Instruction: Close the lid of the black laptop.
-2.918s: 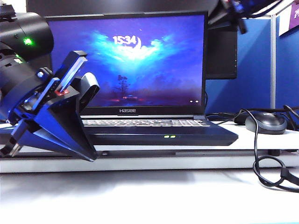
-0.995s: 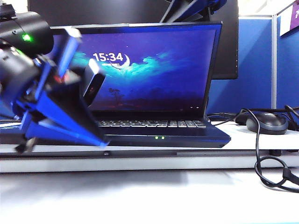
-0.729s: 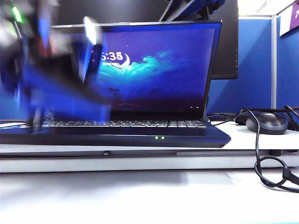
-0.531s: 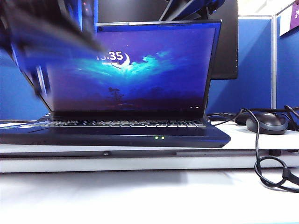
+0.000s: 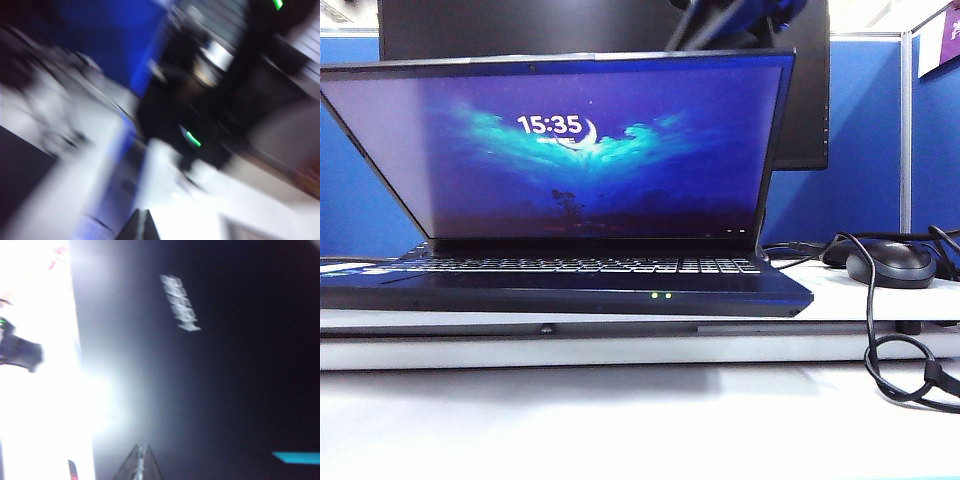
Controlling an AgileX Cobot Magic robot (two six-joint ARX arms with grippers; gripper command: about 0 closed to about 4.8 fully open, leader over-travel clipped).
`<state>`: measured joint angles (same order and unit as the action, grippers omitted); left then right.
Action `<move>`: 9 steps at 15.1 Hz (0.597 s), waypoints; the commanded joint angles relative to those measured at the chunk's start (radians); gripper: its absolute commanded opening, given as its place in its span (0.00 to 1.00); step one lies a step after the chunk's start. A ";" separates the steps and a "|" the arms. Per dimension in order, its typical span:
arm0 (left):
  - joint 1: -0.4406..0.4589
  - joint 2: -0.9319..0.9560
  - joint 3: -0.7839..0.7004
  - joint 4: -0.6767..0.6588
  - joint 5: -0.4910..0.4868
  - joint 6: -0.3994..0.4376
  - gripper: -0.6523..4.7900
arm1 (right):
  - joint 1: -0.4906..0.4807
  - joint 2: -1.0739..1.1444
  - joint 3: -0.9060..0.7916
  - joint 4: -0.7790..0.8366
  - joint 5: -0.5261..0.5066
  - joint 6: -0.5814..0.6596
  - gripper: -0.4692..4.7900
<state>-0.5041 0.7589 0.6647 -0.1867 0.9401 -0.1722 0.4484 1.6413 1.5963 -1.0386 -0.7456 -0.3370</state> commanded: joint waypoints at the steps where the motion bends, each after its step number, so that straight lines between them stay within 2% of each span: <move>1: 0.000 -0.052 0.044 0.104 -0.260 -0.038 0.11 | 0.011 -0.003 -0.024 -0.028 0.030 0.000 0.09; 3: 0.001 -0.044 0.110 0.073 -0.436 -0.004 0.11 | 0.040 -0.001 -0.050 -0.015 0.033 0.001 0.09; 4: 0.003 -0.026 0.151 0.016 -0.506 0.030 0.11 | 0.041 -0.001 -0.060 -0.009 0.033 0.001 0.09; 7: 0.003 0.104 0.319 -0.335 -0.648 0.209 0.11 | 0.077 -0.001 -0.102 0.042 0.064 0.027 0.09; 9: 0.003 0.176 0.372 -0.435 -0.725 0.254 0.11 | 0.097 -0.001 -0.125 0.075 0.092 0.052 0.09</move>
<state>-0.5011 0.9241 1.0210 -0.5991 0.2535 0.0490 0.5369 1.6424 1.4734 -0.9722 -0.6720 -0.2970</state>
